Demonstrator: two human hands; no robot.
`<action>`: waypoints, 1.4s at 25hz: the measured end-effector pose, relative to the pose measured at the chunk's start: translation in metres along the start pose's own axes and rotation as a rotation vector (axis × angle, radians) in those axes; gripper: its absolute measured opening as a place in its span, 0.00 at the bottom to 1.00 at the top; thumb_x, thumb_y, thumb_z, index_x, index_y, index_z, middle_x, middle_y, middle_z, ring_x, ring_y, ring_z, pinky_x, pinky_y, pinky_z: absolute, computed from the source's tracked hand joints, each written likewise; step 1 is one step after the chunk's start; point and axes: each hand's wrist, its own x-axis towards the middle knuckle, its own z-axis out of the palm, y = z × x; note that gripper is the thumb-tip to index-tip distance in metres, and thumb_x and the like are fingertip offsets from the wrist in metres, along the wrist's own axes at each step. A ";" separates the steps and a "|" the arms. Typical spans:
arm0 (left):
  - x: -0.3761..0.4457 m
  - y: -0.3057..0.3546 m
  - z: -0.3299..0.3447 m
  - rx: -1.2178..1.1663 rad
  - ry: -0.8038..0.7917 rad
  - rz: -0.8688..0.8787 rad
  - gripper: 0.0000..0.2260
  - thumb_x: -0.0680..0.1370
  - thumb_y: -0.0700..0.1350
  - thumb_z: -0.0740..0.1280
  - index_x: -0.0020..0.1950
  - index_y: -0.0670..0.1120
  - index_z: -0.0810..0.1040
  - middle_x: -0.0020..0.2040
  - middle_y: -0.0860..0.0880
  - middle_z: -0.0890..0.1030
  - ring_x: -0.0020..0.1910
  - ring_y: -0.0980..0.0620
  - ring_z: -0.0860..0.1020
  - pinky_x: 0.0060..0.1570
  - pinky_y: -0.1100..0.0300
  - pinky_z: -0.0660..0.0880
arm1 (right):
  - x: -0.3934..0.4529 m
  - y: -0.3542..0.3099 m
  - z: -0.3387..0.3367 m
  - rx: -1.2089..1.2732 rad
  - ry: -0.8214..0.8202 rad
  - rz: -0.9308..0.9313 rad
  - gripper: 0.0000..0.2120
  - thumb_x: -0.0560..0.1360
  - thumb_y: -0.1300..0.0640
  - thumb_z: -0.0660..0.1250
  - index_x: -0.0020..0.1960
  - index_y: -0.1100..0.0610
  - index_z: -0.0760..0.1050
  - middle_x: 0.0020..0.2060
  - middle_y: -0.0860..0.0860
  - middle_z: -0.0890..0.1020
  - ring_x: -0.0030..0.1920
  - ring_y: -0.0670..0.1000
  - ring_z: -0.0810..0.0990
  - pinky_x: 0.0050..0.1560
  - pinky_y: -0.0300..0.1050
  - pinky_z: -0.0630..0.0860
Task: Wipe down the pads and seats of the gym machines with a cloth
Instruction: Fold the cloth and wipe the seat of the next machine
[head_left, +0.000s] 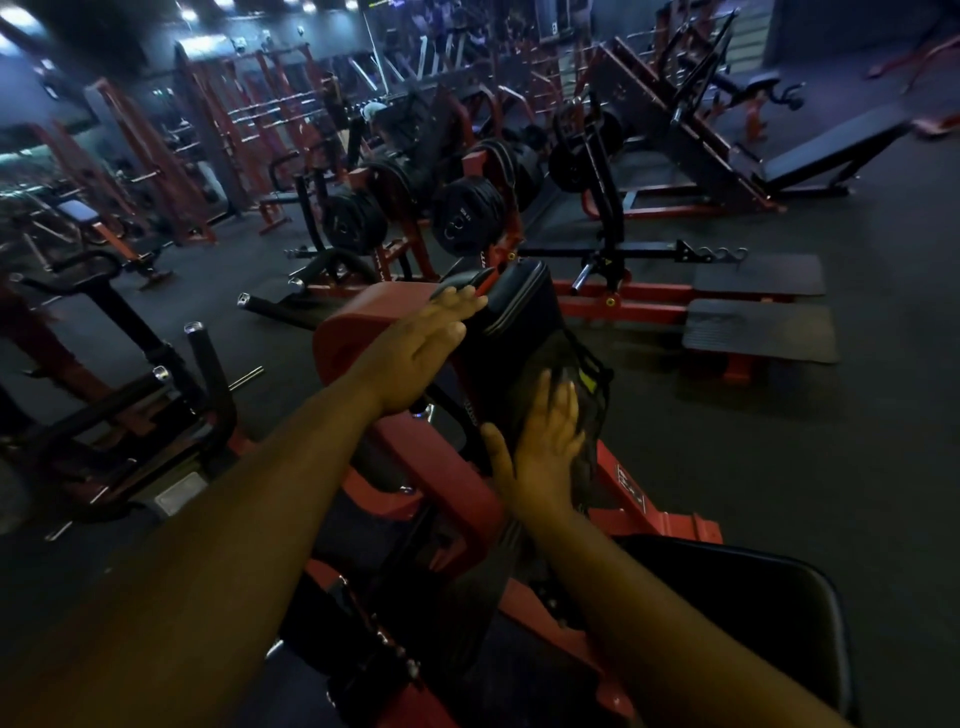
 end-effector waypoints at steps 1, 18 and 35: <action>-0.001 0.001 -0.002 -0.051 0.019 -0.014 0.27 0.79 0.61 0.52 0.77 0.53 0.64 0.80 0.51 0.63 0.80 0.57 0.56 0.80 0.53 0.53 | 0.015 -0.013 -0.008 -0.041 0.029 -0.050 0.41 0.75 0.25 0.45 0.79 0.40 0.31 0.82 0.51 0.41 0.81 0.54 0.38 0.74 0.72 0.45; 0.000 0.010 0.035 0.438 0.024 -0.066 0.35 0.82 0.61 0.59 0.83 0.52 0.46 0.83 0.49 0.41 0.81 0.51 0.38 0.74 0.52 0.42 | 0.066 0.066 -0.018 0.263 -0.016 0.383 0.29 0.80 0.30 0.48 0.79 0.34 0.54 0.79 0.51 0.61 0.78 0.60 0.57 0.77 0.66 0.53; -0.171 0.015 0.082 0.503 -0.151 -0.305 0.39 0.80 0.66 0.58 0.83 0.51 0.44 0.84 0.46 0.47 0.82 0.45 0.51 0.78 0.45 0.54 | -0.095 -0.005 -0.054 -0.131 -0.206 0.169 0.16 0.83 0.50 0.62 0.69 0.52 0.71 0.63 0.56 0.74 0.62 0.60 0.75 0.60 0.62 0.75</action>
